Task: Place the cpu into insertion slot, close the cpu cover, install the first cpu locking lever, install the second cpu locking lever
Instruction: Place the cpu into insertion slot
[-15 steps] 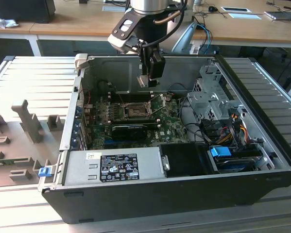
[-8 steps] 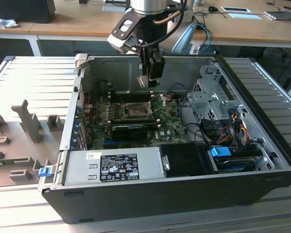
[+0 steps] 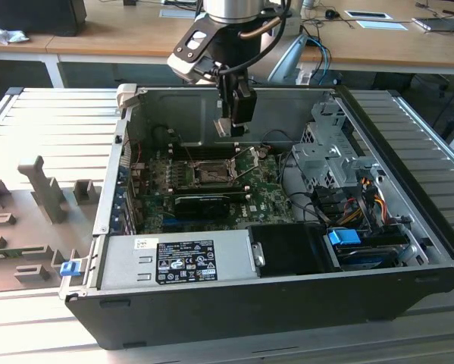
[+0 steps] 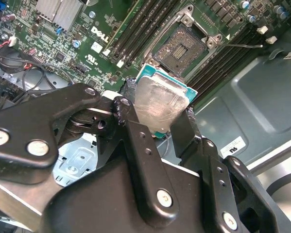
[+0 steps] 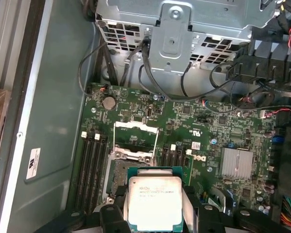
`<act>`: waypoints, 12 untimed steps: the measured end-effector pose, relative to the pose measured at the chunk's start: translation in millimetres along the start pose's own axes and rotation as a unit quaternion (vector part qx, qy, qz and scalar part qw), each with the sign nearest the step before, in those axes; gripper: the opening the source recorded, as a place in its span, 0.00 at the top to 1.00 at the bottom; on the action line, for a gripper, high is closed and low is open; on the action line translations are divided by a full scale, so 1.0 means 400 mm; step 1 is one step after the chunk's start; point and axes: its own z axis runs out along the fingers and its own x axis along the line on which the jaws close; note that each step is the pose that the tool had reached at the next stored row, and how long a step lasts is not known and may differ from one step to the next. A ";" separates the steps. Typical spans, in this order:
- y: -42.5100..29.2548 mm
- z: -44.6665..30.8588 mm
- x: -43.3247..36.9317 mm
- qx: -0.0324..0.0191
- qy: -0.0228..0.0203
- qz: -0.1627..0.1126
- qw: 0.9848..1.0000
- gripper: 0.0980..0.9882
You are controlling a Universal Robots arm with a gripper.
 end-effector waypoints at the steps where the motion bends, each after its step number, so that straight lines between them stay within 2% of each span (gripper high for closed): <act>1: 0.000 0.000 0.000 0.000 0.000 0.001 1.000 0.51; 12: 0.000 0.002 0.000 0.000 -0.001 0.017 1.000 0.51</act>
